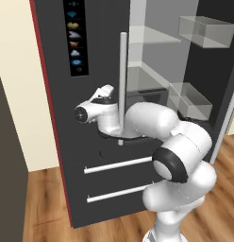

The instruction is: Place the pear in the correct fridge rack based on whether it is a fruit or vegetable. Finally, close the fridge door.

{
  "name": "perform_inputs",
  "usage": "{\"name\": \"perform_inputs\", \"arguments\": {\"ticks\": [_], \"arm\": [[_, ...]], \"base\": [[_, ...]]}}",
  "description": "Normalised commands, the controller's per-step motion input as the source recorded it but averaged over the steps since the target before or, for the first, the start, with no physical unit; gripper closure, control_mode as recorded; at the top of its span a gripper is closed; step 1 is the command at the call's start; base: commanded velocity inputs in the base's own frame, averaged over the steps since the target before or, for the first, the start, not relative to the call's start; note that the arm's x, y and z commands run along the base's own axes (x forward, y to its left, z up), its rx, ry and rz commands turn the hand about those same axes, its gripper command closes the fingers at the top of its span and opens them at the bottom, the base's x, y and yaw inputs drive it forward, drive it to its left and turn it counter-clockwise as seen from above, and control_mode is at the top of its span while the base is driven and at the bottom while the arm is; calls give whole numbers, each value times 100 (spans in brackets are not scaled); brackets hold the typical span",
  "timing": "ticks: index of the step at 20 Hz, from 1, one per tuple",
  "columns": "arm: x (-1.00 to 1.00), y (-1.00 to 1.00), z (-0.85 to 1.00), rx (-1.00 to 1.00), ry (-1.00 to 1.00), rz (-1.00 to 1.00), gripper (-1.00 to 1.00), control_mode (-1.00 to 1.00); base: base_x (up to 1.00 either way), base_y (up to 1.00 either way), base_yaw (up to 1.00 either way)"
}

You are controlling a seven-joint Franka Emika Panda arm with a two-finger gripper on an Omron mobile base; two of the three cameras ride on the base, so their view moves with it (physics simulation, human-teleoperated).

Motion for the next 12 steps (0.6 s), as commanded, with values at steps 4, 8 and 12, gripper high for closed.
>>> {"name": "perform_inputs", "arguments": {"ticks": [4,8,12], "arm": [[-100,6,16,3,-7,3,-100,-100],[-100,-37,1,22,-21,1,-100,-100],[-100,-94,0,43,-36,0,-100,-100]], "base": [[0,0,0],[0,0,0],[0,0,0]]}}
